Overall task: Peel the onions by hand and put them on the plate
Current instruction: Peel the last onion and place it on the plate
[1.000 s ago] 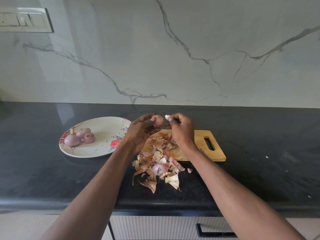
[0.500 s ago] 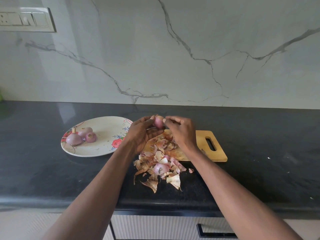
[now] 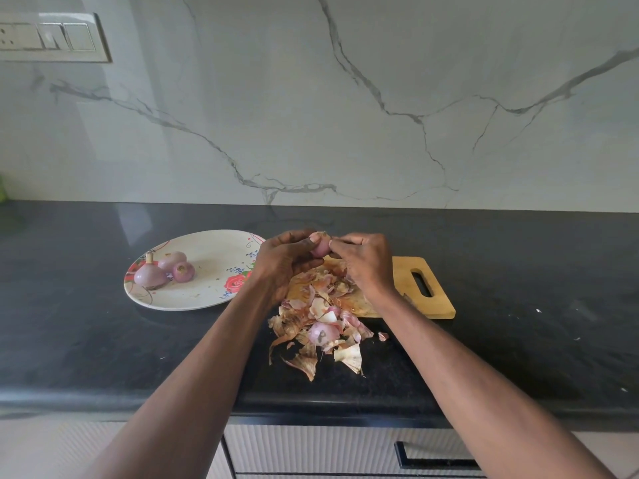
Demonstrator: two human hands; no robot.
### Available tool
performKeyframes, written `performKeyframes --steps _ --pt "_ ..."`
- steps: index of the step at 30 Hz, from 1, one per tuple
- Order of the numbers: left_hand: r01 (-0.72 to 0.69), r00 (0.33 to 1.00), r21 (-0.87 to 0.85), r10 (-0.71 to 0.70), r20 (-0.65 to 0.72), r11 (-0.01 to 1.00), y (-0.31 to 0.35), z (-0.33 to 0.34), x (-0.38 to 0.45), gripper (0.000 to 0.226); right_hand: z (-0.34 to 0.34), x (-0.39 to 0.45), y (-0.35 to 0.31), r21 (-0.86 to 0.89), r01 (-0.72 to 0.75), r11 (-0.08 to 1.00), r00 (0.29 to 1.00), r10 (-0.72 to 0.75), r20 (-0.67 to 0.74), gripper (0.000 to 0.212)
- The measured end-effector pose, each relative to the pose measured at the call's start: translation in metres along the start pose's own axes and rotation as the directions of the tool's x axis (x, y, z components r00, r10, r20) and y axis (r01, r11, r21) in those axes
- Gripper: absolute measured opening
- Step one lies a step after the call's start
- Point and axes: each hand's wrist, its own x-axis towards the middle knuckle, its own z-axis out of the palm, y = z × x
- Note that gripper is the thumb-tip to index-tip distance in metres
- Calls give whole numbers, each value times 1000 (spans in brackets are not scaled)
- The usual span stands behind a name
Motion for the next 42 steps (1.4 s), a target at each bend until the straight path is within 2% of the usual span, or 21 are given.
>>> performKeyframes --steps 6,11,18,24,29,34,39,42 --pt "32 999 31 -32 -10 999 0 1 -1 13 4 3 7 -111 12 994 999 -18 -50 10" --pt "45 995 -56 -50 -83 997 0 1 1 29 3 12 11 -69 -64 996 997 62 -44 8" --pt "64 998 -45 -64 3 997 1 -2 0 23 4 8 11 -262 133 956 991 -137 3 22" --pt "64 998 0 -64 22 998 0 -1 0 21 5 4 10 -263 147 953 988 -151 6 25" --pt "16 1000 57 -16 1 998 -3 4 -1 17 9 1 17 -349 202 915 976 -218 -6 23" --pt "-9 1000 78 10 -2 997 -3 4 -2 20 11 4 20 -436 297 850 941 -338 -19 48" --pt "-12 1000 48 13 -12 999 -3 6 -4 20 10 4 24 -436 251 864 959 -285 -12 20" --pt "-22 999 1 22 -36 1000 -1 6 -4 19 10 2 21 -400 265 877 958 -287 4 29"
